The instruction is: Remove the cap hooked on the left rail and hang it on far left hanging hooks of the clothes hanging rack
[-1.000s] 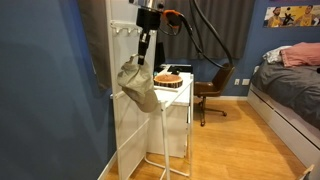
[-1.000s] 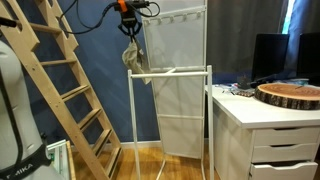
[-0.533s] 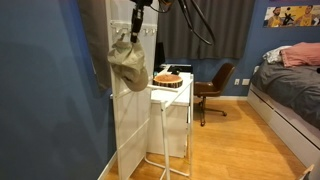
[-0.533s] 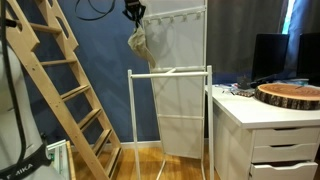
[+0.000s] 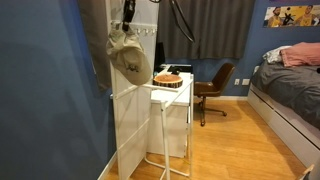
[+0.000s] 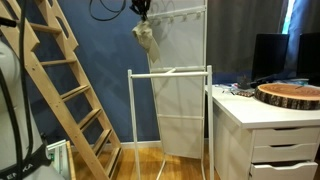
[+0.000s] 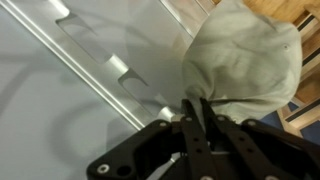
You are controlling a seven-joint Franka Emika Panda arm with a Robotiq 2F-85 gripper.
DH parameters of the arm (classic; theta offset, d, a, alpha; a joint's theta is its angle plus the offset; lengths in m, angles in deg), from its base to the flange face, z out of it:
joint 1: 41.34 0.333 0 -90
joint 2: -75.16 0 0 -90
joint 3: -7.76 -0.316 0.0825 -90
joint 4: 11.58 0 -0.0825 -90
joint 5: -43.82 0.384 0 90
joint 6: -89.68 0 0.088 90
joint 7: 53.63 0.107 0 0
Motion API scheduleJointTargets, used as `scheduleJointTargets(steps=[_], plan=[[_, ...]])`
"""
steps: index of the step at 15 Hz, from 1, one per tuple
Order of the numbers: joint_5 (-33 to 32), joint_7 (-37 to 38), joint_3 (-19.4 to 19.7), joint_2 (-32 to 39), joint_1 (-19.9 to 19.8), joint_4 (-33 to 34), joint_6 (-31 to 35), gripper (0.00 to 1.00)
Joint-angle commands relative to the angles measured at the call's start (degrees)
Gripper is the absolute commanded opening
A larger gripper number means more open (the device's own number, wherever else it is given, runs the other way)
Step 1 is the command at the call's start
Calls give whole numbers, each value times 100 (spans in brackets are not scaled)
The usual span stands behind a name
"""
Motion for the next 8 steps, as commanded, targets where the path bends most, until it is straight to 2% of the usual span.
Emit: scheduleJointTargets(steps=[1,8], plan=[[-376,196,-131,263,-111,278,327,3],[-717,720,-130,518,-121,356,251,3]])
